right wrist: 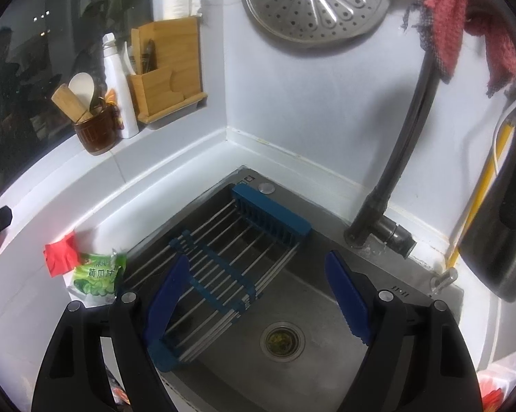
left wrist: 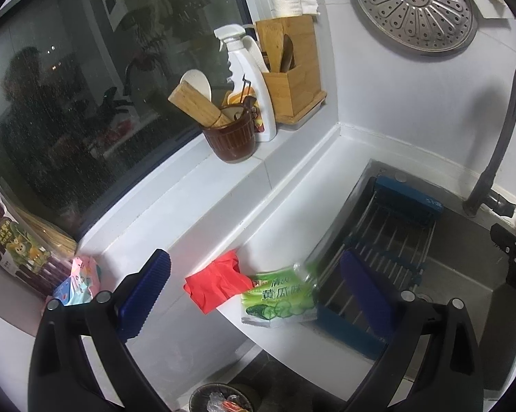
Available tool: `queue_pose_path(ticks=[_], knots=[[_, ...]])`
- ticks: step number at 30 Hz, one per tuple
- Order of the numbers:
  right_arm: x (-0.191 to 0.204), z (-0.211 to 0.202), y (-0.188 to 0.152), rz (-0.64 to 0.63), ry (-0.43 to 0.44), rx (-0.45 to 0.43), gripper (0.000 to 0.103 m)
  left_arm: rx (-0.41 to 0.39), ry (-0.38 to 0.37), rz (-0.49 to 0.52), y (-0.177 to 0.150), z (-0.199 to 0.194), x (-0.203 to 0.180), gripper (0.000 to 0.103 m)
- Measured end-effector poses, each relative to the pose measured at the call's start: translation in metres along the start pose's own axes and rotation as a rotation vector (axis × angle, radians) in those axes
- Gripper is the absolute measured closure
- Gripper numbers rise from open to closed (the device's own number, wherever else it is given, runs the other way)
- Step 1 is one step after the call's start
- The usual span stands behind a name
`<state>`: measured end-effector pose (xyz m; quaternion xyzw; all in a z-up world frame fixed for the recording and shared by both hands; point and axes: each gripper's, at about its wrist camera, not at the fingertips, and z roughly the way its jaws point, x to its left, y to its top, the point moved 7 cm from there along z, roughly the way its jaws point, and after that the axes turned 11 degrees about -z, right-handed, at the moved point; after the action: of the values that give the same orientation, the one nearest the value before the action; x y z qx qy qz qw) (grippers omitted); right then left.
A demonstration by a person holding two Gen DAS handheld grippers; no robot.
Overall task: Collect trash
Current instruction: 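Close the right gripper on the green cucumber snack packet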
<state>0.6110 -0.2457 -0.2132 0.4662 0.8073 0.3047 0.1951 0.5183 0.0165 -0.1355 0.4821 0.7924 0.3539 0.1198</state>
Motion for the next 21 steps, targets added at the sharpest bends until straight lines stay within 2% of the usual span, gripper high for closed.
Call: queue_pose_path(ticks=[6, 8, 10, 13, 17, 21], knots=[[0.017, 0.014, 0.003, -0.016, 0.053, 0.011, 0.024, 0.026, 0.023, -0.020, -0.003, 0.006, 0.014, 0.006], [0.029, 0.017, 0.005, -0.018, 0.104, 0.006, 0.024, 0.032, 0.036, -0.034, -0.003, 0.008, 0.022, 0.006], [0.044, 0.020, 0.008, -0.014, 0.191, -0.001, 0.024, 0.039, 0.047, -0.054, -0.003, 0.009, 0.034, 0.006], [0.084, 0.035, 0.005, -0.021, 0.361, 0.048, 0.024, 0.060, 0.056, -0.115, -0.004, 0.012, 0.060, 0.006], [0.140, 0.058, -0.002, -0.110, 0.458, 0.119, 0.024, 0.105, 0.112, -0.184, -0.013, 0.022, 0.098, 0.006], [0.179, 0.077, -0.002, -0.182, 0.496, 0.149, 0.024, 0.121, 0.151, -0.214, -0.022, 0.024, 0.122, 0.006]])
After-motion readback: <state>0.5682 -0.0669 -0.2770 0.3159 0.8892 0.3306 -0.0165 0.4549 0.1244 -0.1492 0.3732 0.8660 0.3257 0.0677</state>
